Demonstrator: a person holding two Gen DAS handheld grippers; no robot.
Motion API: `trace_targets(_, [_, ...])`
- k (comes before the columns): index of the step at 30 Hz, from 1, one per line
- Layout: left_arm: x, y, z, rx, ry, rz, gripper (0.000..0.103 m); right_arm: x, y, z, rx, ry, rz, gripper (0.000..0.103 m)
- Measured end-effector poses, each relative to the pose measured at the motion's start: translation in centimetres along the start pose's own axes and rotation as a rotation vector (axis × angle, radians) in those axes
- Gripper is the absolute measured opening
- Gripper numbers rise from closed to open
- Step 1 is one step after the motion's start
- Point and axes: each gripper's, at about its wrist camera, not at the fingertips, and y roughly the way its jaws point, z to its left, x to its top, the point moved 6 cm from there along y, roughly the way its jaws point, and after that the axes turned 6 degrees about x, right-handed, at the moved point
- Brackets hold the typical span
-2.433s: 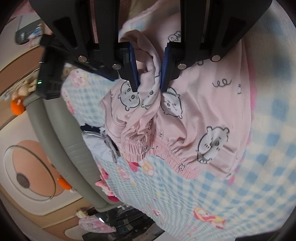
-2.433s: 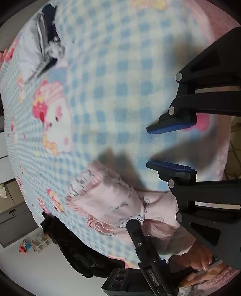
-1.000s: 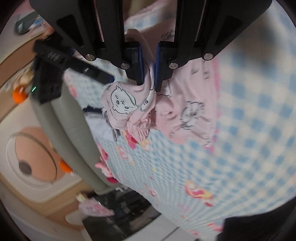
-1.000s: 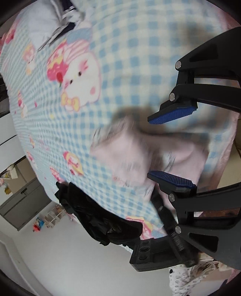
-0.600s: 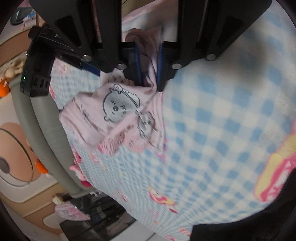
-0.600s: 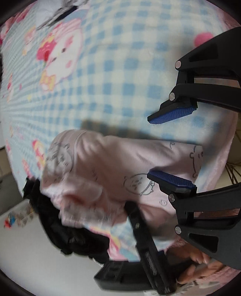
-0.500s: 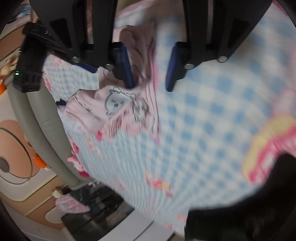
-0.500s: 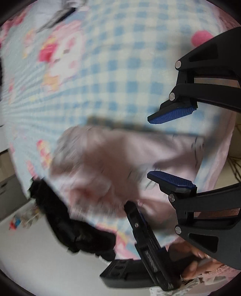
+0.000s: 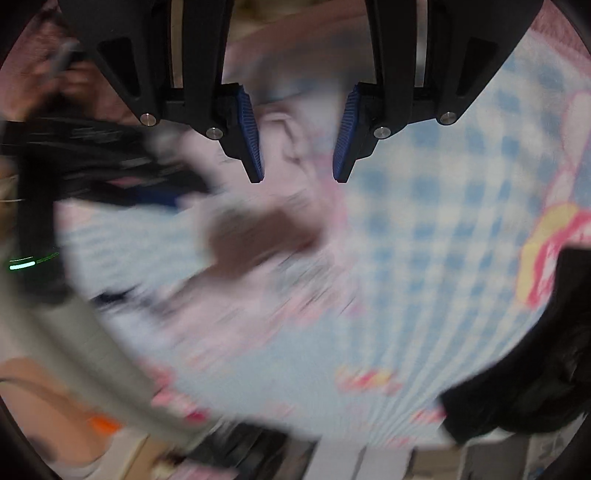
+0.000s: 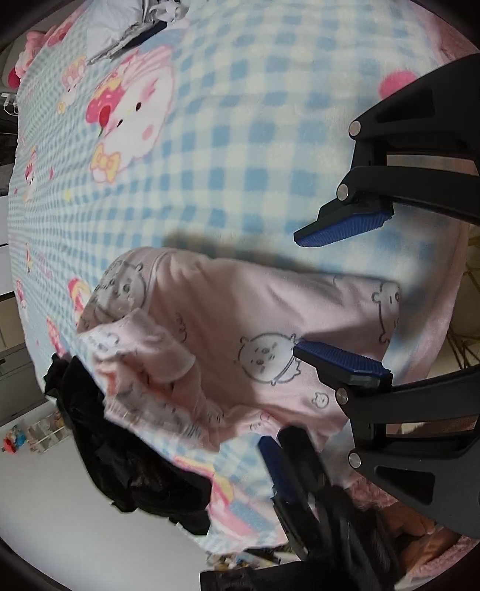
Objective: Fold clothes
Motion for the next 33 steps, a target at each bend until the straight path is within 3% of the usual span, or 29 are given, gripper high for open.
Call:
trace_targets(3, [-0.3,0.1,1.4,-0.006,-0.076,0.028,0.041,-0.8,0.0,-0.8,-0.023,0.007,0.000,0.056])
trace_targets(10, [-0.9,-2.3,3.0,0.020,-0.147,-0.048,0.042,-1.1,-2.2,-2.0,-0.064,0.045,-0.065,0.056])
trace_targets(13, [-0.4,-3.1,2.6,-0.049,-0.153,-0.099,0.041,-1.0,-3.2,-1.7,-0.023,0.037,-0.095,0.056])
trace_targets(17, [-0.1,-2.4,1.5,-0.122,-0.143,-0.086,0.043,-1.9,-3.5,-0.2,0.036,-0.033,-0.073,0.057])
trace_targets(21, [-0.7,-0.8,1.8,-0.057,-0.165,-0.025,0.043,-2.9,-0.7,-0.3,-0.068,-0.046,-0.006,0.057])
trace_targets(24, [-0.9,-0.7,2.4,-0.054,-0.185,-0.025,0.044,-2.6,-0.8,-1.0,-0.066,0.007,-0.015,0.057])
trace_targets(28, [-1.3,-1.0,3.2,-0.062,-0.199,-0.036,0.044,-1.9,-2.7,-2.2,-0.174,-0.020,-0.070,0.057])
trace_targets(30, [-1.2,-1.3,2.6,-0.069,-0.183,-0.057,0.045,-1.9,-3.0,-3.0,-0.159,0.008,-0.074,0.057])
trace_targets(33, [-1.0,-2.1,1.5,-0.071,-0.139,-0.102,0.045,-1.8,-3.5,-2.7,-0.070,0.033,-0.103,0.057])
